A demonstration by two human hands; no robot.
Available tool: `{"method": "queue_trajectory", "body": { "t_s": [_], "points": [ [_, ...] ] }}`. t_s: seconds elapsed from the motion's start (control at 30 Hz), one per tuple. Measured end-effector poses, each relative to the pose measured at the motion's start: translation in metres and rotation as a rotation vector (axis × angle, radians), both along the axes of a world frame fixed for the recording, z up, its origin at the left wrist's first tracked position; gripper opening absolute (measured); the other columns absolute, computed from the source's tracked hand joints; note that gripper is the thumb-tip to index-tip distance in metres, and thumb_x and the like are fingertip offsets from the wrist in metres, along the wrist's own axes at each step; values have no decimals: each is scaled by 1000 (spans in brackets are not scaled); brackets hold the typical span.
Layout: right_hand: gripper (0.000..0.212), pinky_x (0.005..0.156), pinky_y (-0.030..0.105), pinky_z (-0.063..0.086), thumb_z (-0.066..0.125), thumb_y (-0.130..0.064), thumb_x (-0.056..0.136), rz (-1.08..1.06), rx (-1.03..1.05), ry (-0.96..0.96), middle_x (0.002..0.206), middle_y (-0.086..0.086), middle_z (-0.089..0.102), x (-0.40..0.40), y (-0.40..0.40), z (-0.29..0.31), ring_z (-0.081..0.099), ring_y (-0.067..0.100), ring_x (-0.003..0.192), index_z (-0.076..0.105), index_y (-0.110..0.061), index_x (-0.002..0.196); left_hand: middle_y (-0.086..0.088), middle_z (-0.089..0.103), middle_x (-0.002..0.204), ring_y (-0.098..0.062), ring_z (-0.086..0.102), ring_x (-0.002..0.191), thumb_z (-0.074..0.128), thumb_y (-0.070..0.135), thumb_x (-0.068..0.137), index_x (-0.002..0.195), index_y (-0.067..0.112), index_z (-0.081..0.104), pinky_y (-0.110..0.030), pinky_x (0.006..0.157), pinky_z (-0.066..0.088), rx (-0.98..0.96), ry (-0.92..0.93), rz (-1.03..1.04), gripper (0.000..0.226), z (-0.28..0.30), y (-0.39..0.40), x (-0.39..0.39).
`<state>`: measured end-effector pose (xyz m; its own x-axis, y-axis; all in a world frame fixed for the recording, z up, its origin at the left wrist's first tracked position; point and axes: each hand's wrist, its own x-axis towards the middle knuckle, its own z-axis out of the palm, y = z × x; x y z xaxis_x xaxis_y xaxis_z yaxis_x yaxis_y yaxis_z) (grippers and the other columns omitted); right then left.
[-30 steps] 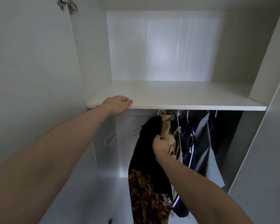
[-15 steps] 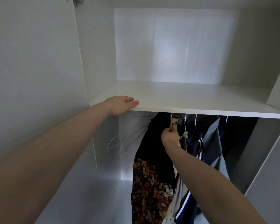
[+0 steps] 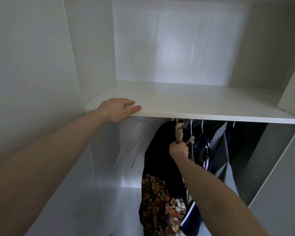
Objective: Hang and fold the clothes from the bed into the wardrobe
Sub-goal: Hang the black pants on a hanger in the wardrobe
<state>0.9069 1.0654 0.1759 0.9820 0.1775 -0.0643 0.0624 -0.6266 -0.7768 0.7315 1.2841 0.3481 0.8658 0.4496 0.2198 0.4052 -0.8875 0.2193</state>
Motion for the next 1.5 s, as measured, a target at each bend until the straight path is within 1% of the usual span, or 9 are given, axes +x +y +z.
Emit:
{"method": "queue_trajectory", "body": {
  "t_s": [0.13, 0.43, 0.5, 0.6, 0.73, 1.07, 1.33, 1.4, 1.5],
  "points": [
    [43, 97, 44, 53, 45, -29, 106, 20, -25, 19, 133, 21, 61, 0, -14, -8, 61, 43, 120, 53, -7, 142, 17, 41, 159, -18, 37, 148, 18, 103, 67, 148, 45, 46, -44, 120, 31, 5, -2, -13, 103, 1, -1, 0],
    [38, 93, 47, 56, 48, -33, 107, 73, -258, -1, 122, 17, 65, 5, -38, -3, 65, 39, 109, 57, -10, 136, 14, 33, 164, -21, 30, 151, 17, 101, 69, 154, 40, 38, -45, 121, 27, 15, 58, -43, 107, 8, -4, -3],
    [41, 98, 49, 53, 52, -30, 104, 48, -220, -8, 130, 17, 61, 2, -37, -4, 61, 39, 117, 52, -10, 140, 13, 31, 165, -22, 29, 151, 14, 102, 67, 156, 40, 36, -44, 122, 26, 16, 70, -46, 111, 9, -4, -3],
    [50, 109, 52, 41, 55, -21, 98, 52, -157, -227, 149, 14, 46, -10, -31, -4, 44, 37, 137, 44, -9, 145, 14, 30, 166, -22, 29, 151, 13, 103, 67, 156, 41, 35, -44, 122, 24, 26, 76, -35, 110, 9, -5, -3],
    [29, 96, 39, 47, 62, -11, 93, 244, -17, -465, 125, 11, 61, -34, -6, 2, 57, 31, 116, 62, -9, 123, 13, 30, 166, -22, 30, 151, 19, 99, 74, 156, 41, 36, -43, 122, 23, 29, 74, -34, 102, 7, -6, -2],
    [55, 101, 37, 52, 55, -26, 105, 443, -233, 21, 148, 16, 50, -29, 57, -16, 55, 32, 130, 38, -7, 154, 16, 29, 165, -16, 27, 152, 22, 104, 66, 155, 42, 37, -42, 125, 19, -32, 68, -18, 109, 7, 0, 4],
    [29, 95, 38, 55, 40, -19, 111, 504, -272, 99, 121, 21, 65, -12, 70, -30, 65, 32, 109, 64, -3, 113, 18, 32, 164, -13, 29, 151, 23, 106, 61, 153, 43, 40, -40, 125, 19, -51, 35, 12, 112, 8, 0, 5],
    [34, 77, 33, 54, 39, -18, 111, 461, -129, 83, 95, 17, 63, -12, 73, -32, 63, 28, 86, 56, -11, 82, 18, 33, 163, -12, 29, 150, 23, 106, 62, 153, 42, 40, -38, 125, 19, -54, 24, 10, 112, 7, -1, 4],
    [42, 62, 28, 40, 41, -11, 110, 412, 54, 69, 74, 7, 50, -13, 73, -34, 51, 20, 67, 39, -15, 68, 21, 34, 162, -10, 30, 149, 26, 106, 63, 152, 44, 41, -38, 124, 20, -65, 5, 22, 109, 6, -2, 4]
  ]
}}
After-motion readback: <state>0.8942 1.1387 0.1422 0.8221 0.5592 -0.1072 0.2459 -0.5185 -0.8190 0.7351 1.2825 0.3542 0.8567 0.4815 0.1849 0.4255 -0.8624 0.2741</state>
